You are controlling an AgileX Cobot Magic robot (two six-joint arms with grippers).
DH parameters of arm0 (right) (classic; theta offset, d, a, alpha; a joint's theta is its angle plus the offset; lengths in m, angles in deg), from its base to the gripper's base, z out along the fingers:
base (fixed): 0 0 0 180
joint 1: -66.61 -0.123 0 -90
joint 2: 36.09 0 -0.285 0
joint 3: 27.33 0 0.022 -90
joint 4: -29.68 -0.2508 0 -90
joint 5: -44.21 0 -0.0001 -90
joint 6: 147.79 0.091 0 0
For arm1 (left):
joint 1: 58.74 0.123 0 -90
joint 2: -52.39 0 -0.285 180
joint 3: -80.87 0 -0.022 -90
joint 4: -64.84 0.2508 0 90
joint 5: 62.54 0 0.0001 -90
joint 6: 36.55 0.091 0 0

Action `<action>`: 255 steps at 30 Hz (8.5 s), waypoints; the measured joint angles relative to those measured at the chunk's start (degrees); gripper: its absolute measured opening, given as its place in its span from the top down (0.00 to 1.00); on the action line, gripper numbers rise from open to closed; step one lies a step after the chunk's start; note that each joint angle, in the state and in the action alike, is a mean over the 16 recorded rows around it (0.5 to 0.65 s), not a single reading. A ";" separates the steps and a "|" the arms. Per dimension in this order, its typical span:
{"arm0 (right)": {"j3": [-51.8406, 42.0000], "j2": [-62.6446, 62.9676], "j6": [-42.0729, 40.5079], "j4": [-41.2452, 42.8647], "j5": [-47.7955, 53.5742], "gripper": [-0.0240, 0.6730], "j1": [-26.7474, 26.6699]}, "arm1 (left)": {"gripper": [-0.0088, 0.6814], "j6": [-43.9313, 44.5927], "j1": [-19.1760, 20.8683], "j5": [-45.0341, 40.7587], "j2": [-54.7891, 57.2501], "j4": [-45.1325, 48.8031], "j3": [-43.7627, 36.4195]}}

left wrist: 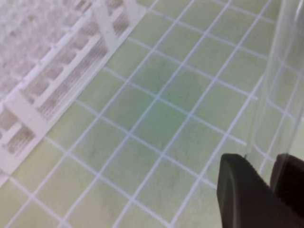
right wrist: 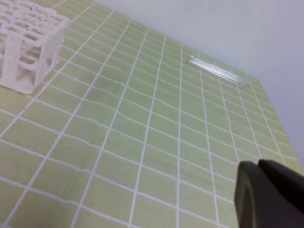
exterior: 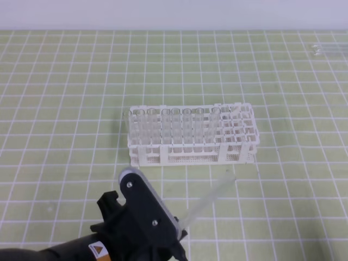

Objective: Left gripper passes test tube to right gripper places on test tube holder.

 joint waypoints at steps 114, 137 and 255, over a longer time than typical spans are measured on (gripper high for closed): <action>26.90 -55.96 -87.05 -107.01 52.41 0.37 0.00 | 0.92 -9.65 -0.01 21.35 9.77 3.78 4.33; 26.90 -55.96 -87.05 -107.01 51.07 0.37 0.00 | 0.92 -9.72 0.66 19.70 7.87 3.24 5.09; 26.90 -55.84 -93.21 -107.38 34.13 0.80 0.00 | 0.80 10.57 6.99 -4.42 -19.55 -17.33 4.12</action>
